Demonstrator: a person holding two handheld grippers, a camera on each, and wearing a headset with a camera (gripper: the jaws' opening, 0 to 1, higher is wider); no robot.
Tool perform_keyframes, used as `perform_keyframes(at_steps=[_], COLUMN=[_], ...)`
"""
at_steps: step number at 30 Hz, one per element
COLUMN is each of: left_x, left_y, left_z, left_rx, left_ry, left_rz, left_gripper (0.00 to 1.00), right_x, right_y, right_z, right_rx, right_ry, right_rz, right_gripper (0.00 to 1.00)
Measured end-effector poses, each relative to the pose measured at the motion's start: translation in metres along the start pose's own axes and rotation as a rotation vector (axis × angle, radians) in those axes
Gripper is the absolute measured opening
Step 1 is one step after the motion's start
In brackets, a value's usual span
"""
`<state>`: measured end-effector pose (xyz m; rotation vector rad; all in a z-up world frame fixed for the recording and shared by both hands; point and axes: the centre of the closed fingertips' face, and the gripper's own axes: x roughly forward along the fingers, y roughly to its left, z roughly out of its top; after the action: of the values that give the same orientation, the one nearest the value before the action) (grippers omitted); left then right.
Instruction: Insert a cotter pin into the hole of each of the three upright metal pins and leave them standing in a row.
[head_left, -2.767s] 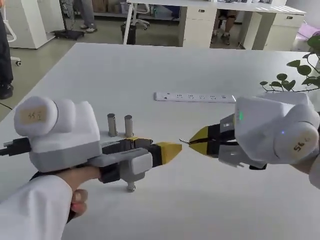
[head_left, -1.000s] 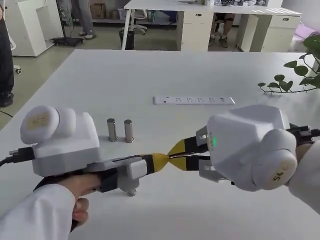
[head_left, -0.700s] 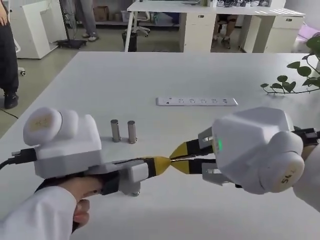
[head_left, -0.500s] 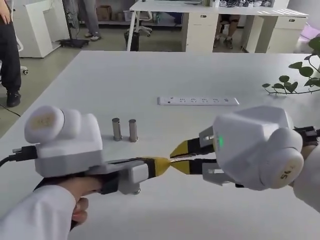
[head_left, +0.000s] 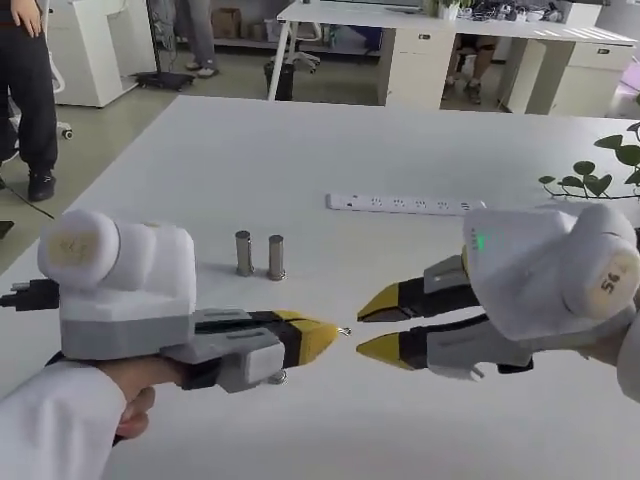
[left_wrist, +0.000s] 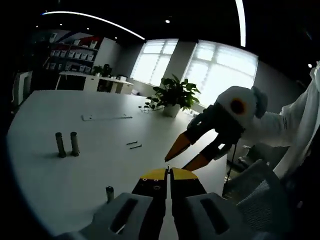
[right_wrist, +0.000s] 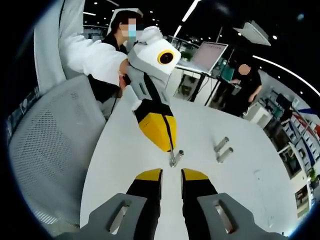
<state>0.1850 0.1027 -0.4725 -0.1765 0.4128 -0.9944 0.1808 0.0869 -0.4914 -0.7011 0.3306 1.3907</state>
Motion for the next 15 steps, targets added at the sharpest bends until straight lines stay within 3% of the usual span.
perform_keyframes(at_steps=[3, 5, 6, 8, 10, 15], left_x=[-0.005, -0.006, -0.007, -0.009, -0.011, -0.013], left_y=[-0.001, -0.002, -0.006, -0.009, -0.014, -0.020], left_z=[-0.002, -0.002, -0.004, -0.004, -0.006, -0.011], left_rx=[0.124, 0.132, 0.138, 0.221, 0.218, 0.254], left_ry=[0.011, 0.011, 0.019, 0.012, 0.018, 0.043], left_rz=[-0.022, -0.029, -0.058, -0.085, -0.115, -0.155], left_gripper=[0.00, 0.00, 0.00, 0.00, 0.00, 0.00], right_x=[0.000, 0.002, 0.003, 0.005, 0.005, 0.010], right_y=[0.004, 0.009, 0.015, 0.018, 0.024, 0.029], right_z=[-0.003, -0.006, -0.005, -0.001, 0.005, 0.003], right_rx=[0.015, 0.049, 0.088, 0.121, 0.138, 0.107], right_ry=[0.010, 0.019, 0.007, -0.021, -0.061, -0.022], right_rz=[0.023, 0.048, 0.080, 0.091, 0.124, 0.144], right_gripper=[0.09, 0.07, 0.06, 0.06, 0.10, 0.07])
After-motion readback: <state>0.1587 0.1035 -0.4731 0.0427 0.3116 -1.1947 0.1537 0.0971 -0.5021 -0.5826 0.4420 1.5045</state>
